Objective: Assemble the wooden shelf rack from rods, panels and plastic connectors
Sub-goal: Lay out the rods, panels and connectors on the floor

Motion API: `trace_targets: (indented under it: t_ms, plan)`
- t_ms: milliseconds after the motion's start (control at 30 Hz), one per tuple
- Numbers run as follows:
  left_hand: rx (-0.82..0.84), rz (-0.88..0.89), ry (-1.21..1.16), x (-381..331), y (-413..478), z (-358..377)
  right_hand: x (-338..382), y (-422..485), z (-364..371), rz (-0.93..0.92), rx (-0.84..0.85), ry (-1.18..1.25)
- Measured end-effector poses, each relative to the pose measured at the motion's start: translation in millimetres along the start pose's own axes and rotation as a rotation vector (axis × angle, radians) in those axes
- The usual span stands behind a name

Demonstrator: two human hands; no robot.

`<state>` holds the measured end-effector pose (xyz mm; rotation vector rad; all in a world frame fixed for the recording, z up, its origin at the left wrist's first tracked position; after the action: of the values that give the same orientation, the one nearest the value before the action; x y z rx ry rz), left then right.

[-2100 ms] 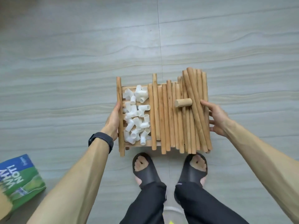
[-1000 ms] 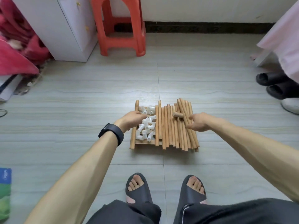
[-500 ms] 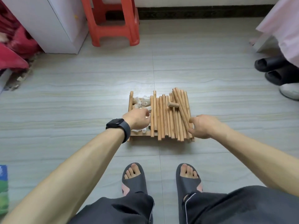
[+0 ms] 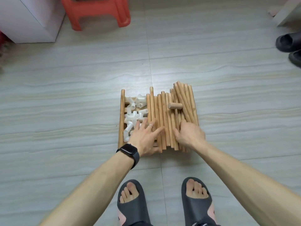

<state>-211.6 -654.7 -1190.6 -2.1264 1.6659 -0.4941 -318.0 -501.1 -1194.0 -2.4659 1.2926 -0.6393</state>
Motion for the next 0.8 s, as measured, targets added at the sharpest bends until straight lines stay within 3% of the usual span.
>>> trace_targets:
  t_ms: [133,433,600,800]
  plan:
    - [-0.025,0.082,0.109,-10.6,18.0,8.8,-7.4,13.5,3.2,-0.046,0.030,0.012]
    - [-0.008,0.029,0.138,-33.3,28.4,-8.8,-34.0,-2.9,-22.6,0.011,-0.326,0.282]
    - [0.039,-0.052,0.049,-44.2,13.3,-19.1,-79.3,-42.0,-4.1,0.198,-0.377,0.289]
    - [0.065,-0.086,-0.062,-65.9,-7.5,-16.4,-153.7,-117.2,63.0,0.547,-0.206,0.190]
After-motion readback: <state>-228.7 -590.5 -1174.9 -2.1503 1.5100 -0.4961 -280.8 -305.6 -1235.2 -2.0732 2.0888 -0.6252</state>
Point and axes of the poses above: each hand's wrist, its own y-axis towards the middle knuckle, its own z-axis out of the palm, x = y × z, the point moved 2 cm from there along y, towards the middle knuckle, and after that the axes turned 11 degrees about -z, right-handed, at the moved point
